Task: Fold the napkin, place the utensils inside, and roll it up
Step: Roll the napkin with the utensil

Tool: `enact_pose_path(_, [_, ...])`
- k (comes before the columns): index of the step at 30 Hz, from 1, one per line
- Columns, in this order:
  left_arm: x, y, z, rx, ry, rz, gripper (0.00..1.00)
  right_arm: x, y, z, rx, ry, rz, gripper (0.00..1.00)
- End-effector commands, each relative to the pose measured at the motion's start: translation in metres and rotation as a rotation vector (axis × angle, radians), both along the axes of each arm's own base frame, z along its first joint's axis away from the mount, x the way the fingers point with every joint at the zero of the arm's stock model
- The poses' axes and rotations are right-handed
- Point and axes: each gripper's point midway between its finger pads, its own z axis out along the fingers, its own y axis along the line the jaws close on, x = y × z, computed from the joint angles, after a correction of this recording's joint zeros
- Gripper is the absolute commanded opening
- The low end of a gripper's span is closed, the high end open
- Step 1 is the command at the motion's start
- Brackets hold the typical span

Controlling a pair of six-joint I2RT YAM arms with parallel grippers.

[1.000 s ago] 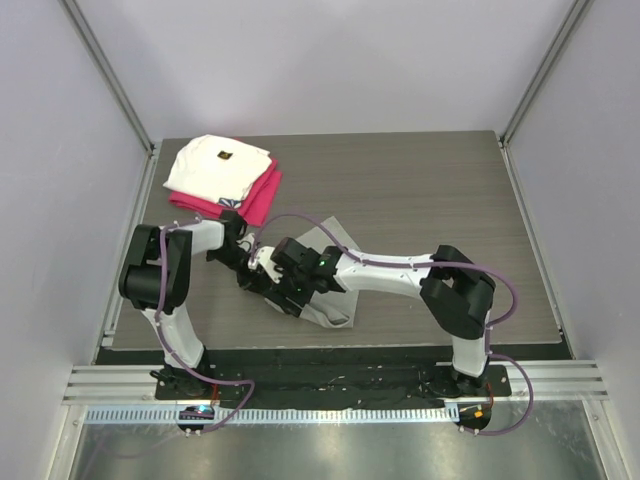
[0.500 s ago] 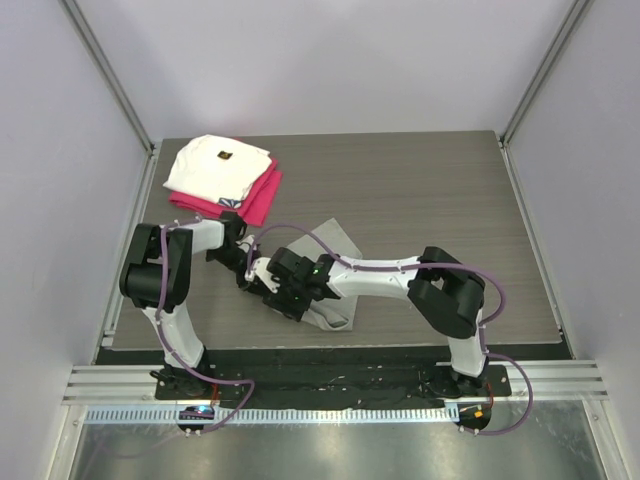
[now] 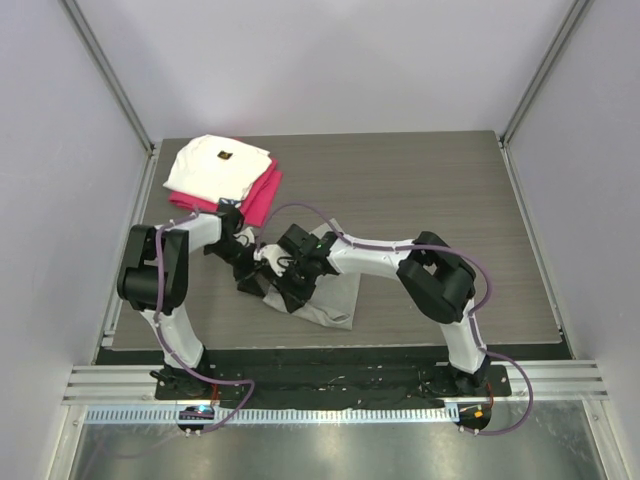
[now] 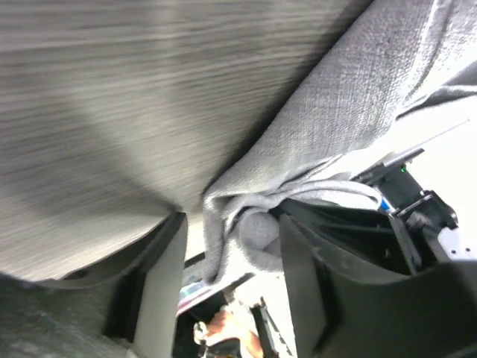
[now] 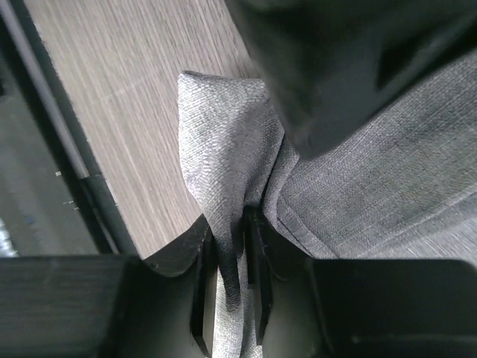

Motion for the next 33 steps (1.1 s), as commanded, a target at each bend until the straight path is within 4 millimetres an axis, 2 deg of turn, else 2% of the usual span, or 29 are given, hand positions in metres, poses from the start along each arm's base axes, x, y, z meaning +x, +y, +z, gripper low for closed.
enact_pose_path(1, [0.012, 0.021, 0.013, 0.050, -0.072, 0.032, 0.62, -0.027, -0.010, -0.012, -0.016, 0.222, 0.037, 0.25])
enact_pose_path(4, [0.010, 0.026, 0.017, 0.062, -0.086, 0.044, 0.66, -0.021, -0.014, -0.012, 0.005, 0.278, 0.019, 0.24])
enact_pose_path(9, [0.007, 0.032, 0.023, 0.071, -0.130, 0.077, 0.68, -0.014, -0.018, -0.016, 0.033, 0.374, -0.003, 0.23])
enact_pose_path(11, [0.015, 0.029, 0.033, 0.045, -0.209, 0.087, 0.69, -0.014, -0.019, -0.016, 0.045, 0.414, -0.003, 0.22])
enact_pose_path(15, [0.017, 0.015, 0.049, -0.061, -0.285, 0.092, 0.72, -0.013, -0.019, -0.026, 0.031, 0.474, -0.009, 0.21])
enact_pose_path(18, [0.010, 0.010, 0.046, -0.104, -0.265, 0.089, 0.72, -0.011, -0.018, -0.028, 0.039, 0.502, -0.014, 0.21])
enact_pose_path(23, [-0.010, 0.011, 0.025, -0.090, -0.177, 0.089, 0.70, -0.007, -0.018, -0.037, 0.038, 0.548, -0.027, 0.20])
enact_pose_path(33, [-0.016, 0.000, 0.009, -0.111, -0.146, 0.085, 0.70, -0.006, -0.018, -0.049, 0.023, 0.579, -0.037, 0.19])
